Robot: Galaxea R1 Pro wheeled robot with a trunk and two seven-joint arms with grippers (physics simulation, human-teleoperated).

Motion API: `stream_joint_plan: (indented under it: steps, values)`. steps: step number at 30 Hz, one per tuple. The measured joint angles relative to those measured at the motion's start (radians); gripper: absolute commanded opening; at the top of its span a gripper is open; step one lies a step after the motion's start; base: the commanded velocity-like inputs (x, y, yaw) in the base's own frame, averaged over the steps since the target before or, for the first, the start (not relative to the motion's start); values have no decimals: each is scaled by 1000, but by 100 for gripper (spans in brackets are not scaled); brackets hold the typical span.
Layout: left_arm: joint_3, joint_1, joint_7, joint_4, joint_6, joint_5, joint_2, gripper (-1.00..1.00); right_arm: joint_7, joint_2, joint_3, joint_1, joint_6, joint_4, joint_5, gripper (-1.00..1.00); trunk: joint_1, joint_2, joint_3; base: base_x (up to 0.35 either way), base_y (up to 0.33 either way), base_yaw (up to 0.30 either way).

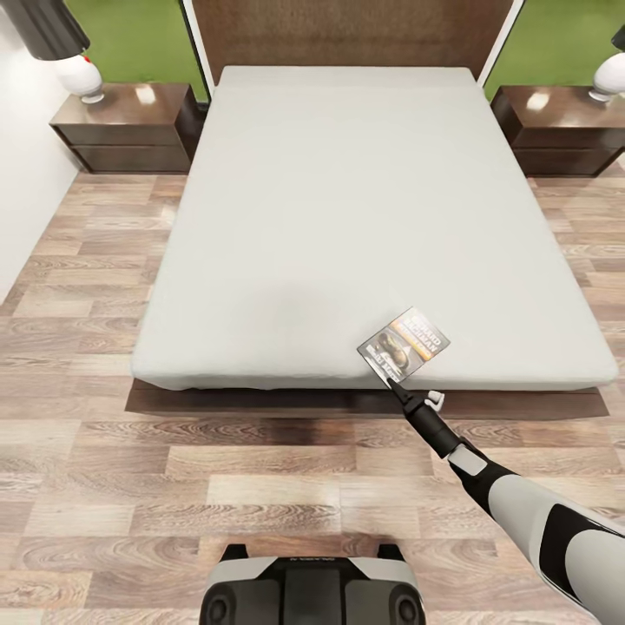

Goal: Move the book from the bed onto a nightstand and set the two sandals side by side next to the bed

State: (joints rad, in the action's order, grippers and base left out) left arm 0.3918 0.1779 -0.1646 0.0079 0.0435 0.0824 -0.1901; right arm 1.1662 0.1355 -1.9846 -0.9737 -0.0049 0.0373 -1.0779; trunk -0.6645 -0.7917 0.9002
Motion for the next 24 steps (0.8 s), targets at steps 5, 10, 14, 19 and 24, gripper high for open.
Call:
stream_joint_plan:
  steps: [5,10,14,19,24]
  values:
    - [0,0,0,0,0,0,0,100,4,-1,0,1,-3,0,1,-100,19,35,-16,0,0,0]
    - [1,0,0,0,0,0,0,100,3,-3,-1,1,-4,0,1,-100,38,70,-31,0,0,0]
    - [1,0,0,0,0,0,0,100,3,-4,0,1,-3,0,1,-100,54,98,-44,0,0,0]
    - [1,0,0,0,0,0,0,100,6,-5,-1,1,-4,0,1,-100,73,133,-60,0,0,0]
    - [1,0,0,0,-1,0,0,100,8,-4,-1,1,-6,0,1,-100,92,168,-75,0,0,0]
